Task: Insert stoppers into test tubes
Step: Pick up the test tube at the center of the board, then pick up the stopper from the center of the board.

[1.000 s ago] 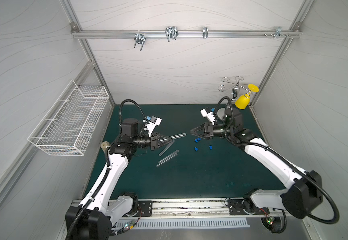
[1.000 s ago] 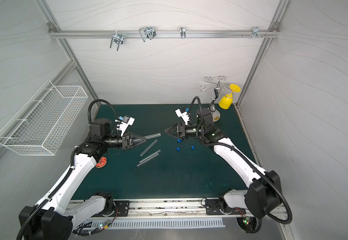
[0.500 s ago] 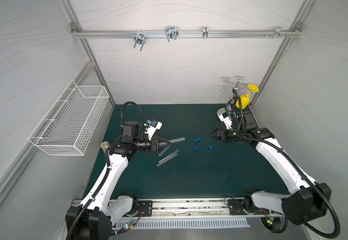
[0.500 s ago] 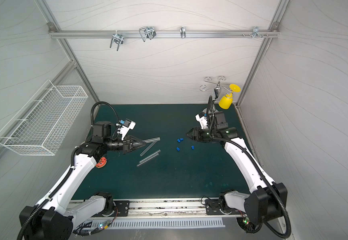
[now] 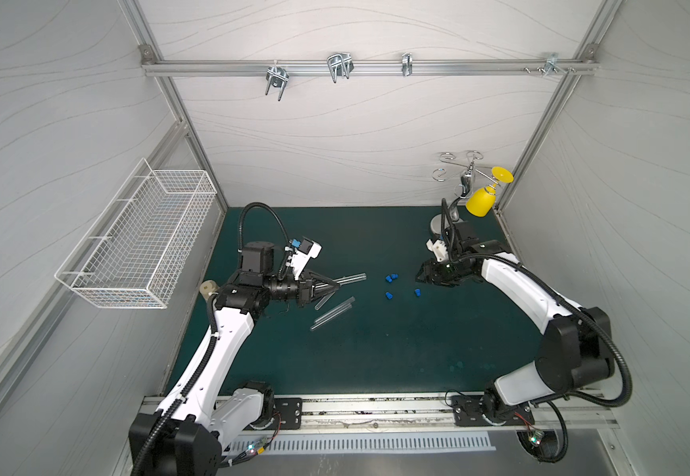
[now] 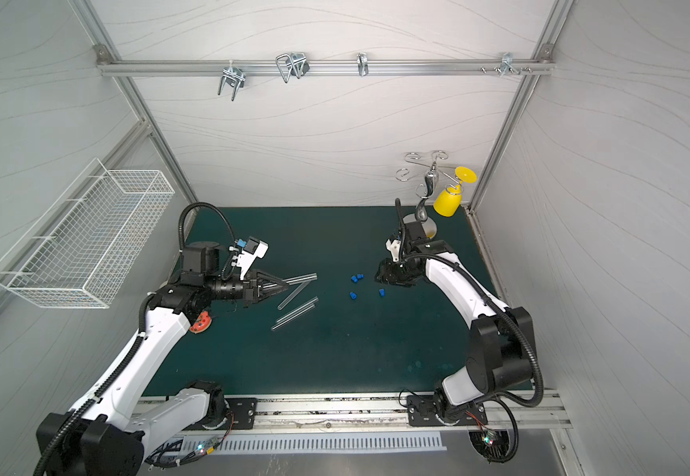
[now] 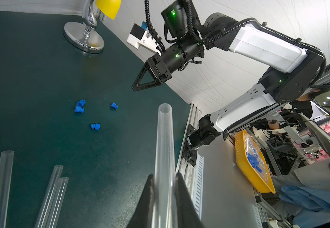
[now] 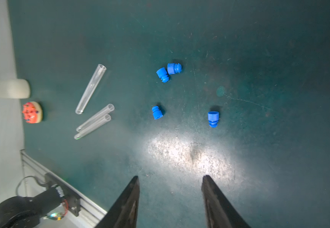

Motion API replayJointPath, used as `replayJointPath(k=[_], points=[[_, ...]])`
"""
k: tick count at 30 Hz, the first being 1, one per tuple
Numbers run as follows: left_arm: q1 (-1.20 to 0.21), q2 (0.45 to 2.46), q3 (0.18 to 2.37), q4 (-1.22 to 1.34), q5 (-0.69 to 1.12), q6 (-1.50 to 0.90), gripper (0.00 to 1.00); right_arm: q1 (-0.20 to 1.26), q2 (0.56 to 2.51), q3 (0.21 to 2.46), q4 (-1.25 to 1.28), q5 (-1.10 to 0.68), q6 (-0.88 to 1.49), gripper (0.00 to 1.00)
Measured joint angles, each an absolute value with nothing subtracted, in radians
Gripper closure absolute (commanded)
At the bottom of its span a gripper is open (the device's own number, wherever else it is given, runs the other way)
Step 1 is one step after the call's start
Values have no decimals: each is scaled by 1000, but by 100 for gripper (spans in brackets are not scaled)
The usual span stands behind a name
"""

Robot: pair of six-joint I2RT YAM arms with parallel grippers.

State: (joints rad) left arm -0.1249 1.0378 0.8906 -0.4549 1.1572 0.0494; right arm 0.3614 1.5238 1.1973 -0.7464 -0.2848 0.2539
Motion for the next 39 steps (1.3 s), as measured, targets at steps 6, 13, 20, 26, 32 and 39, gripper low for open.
replayJointPath(k=[6,13,20,26,32,39], points=[[-125,1035,889,-455,1151,49,94,475,1636,1274,-761,-226,216,48],[-125,1034,888,-455,1141,49,94,562,1748,1344,-797,-191,138,48],[-125,1033,888,-455,1140,49,94,626,1842,1425,-852,-105,43,47],[-125,1027,888,-454,1140,49,94,667,1915,1467,-874,-22,-22,47],[-125,1022,888,-454,1139,49,94,708,1930,1463,-854,30,-114,48],[-124,1022,888,-454,1137,49,95,711,1984,1489,-840,64,-154,52]])
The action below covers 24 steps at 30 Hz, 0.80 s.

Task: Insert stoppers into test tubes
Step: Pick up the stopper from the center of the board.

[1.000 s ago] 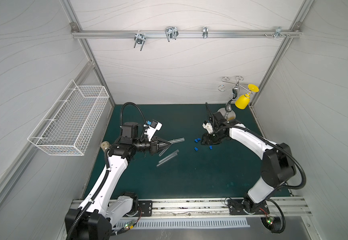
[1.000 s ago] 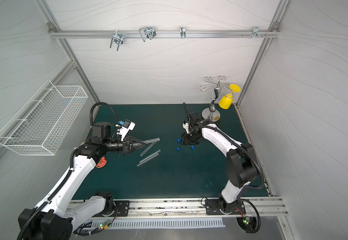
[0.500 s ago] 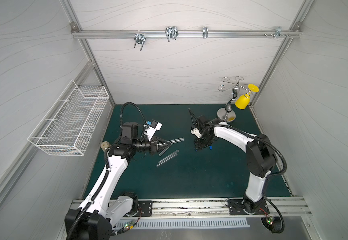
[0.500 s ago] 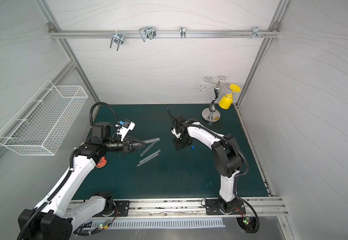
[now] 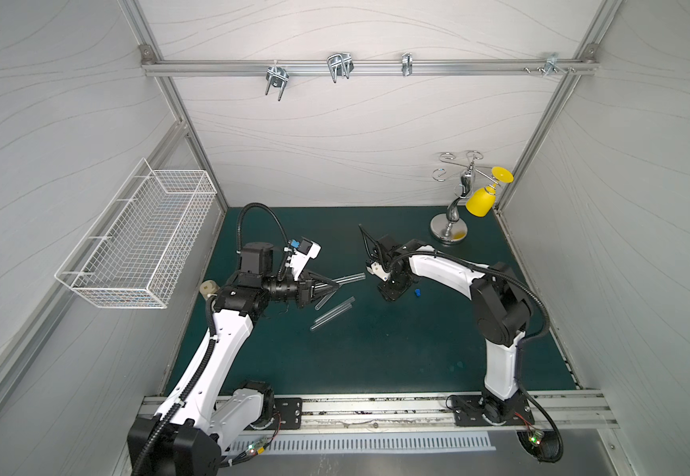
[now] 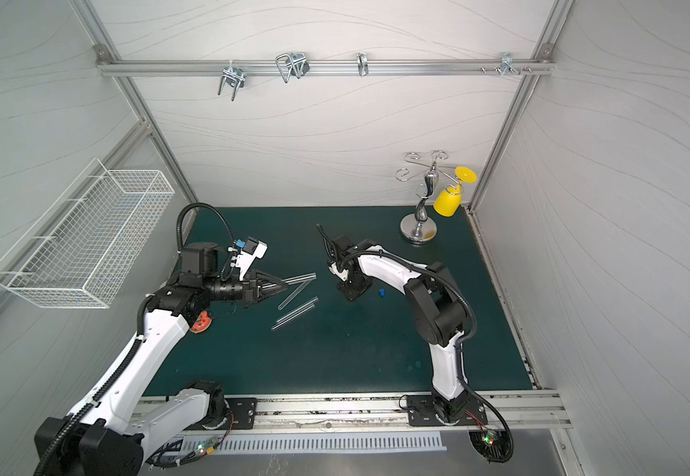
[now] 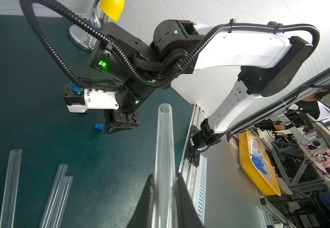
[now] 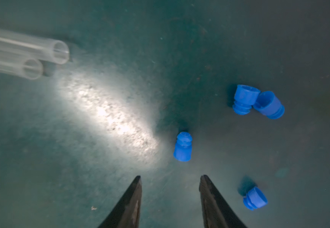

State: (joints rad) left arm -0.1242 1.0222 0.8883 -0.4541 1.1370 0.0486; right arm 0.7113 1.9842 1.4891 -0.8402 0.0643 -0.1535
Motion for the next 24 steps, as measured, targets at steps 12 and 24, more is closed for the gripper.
replayJointPath(k=[12,24], points=[[-124,1022,888,-454,1137,48,95,698,2049,1503,-839,68,-146,57],[-124,1023,888,-454,1137,47,95,686,2059,1506,-838,64,-144,62]])
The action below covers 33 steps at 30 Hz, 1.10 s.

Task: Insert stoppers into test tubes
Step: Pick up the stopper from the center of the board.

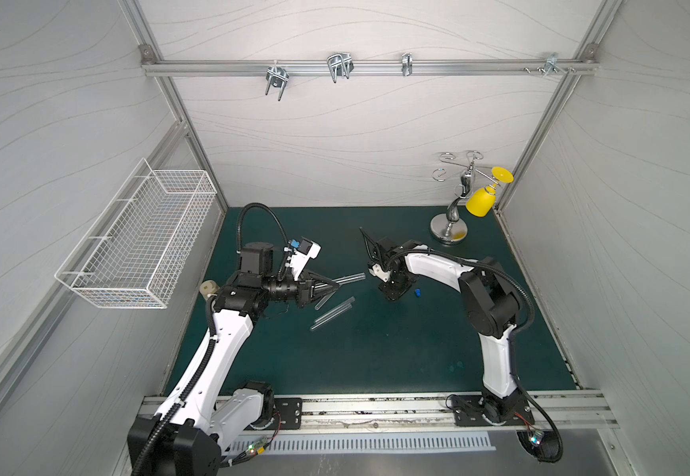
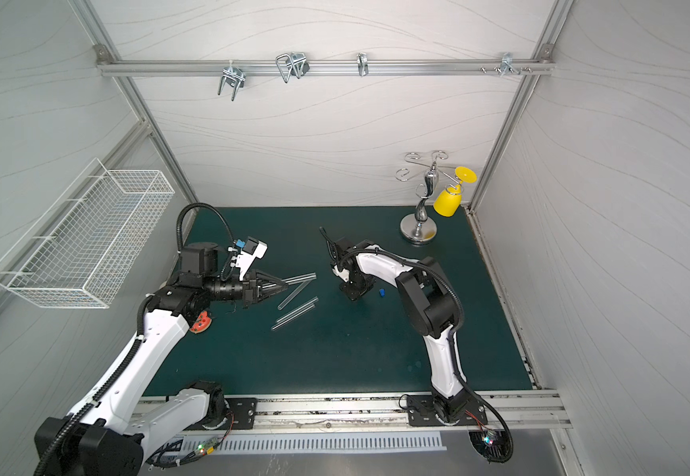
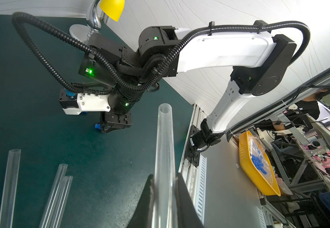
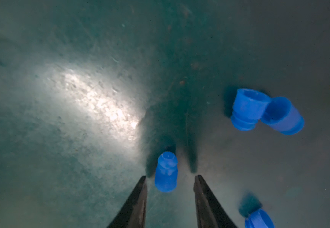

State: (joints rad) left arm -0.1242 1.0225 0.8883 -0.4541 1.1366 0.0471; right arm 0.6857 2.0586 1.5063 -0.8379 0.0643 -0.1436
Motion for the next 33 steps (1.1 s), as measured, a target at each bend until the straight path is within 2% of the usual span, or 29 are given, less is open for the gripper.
replayJointPath(k=[19,33], points=[[-124,1023,888,-455,1137,46,94,686,2081,1525,-837,46,-138,75],[-124,1023,888,-454,1137,46,95,686,2085,1531,-838,42,-139,81]])
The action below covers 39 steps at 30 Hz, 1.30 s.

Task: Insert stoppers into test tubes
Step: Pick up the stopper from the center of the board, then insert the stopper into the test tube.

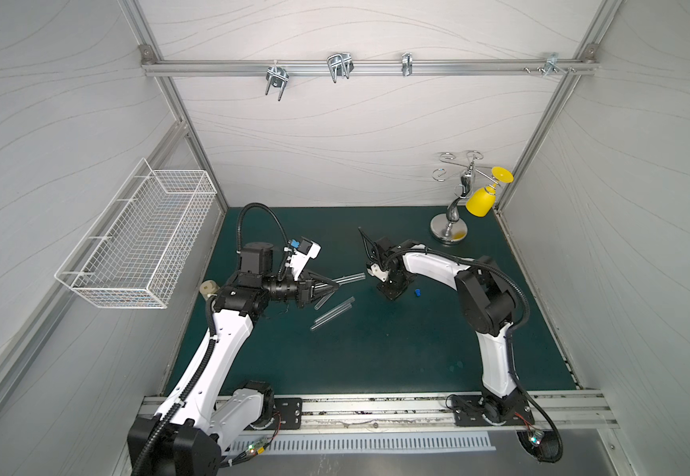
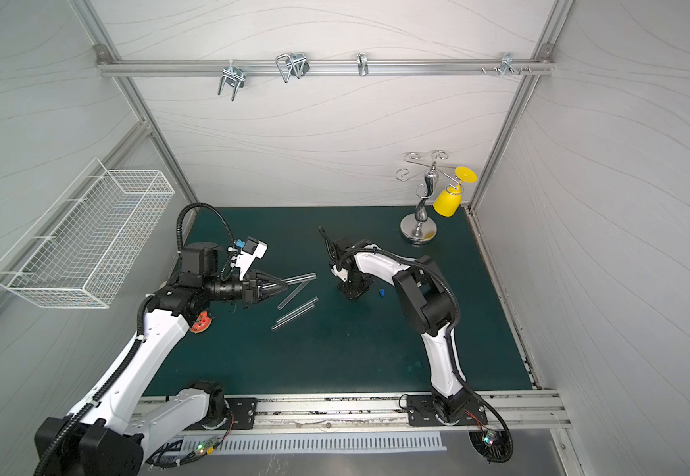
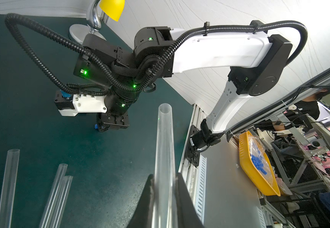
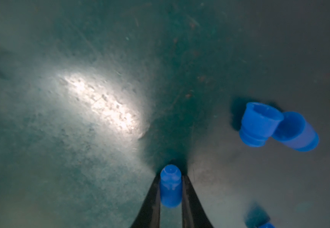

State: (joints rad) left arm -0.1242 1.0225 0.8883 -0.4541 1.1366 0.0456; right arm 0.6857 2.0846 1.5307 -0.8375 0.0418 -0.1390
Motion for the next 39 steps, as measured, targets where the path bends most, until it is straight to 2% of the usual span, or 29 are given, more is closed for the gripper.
replayJointPath(k=[7,14,27,39], points=[[-124,1023,888,-454,1137,46,95,686,2061,1505,-834,39,-139,83],[-124,1023,888,-455,1136,49,95,686,1943,1431,-812,18,-155,83],[-125,1028,888,-487,1131,82,96,737,1416,1077,-566,-70,-355,85],[-166,1048,892,-616,1107,215,97,793,1127,945,-467,-147,-612,84]])
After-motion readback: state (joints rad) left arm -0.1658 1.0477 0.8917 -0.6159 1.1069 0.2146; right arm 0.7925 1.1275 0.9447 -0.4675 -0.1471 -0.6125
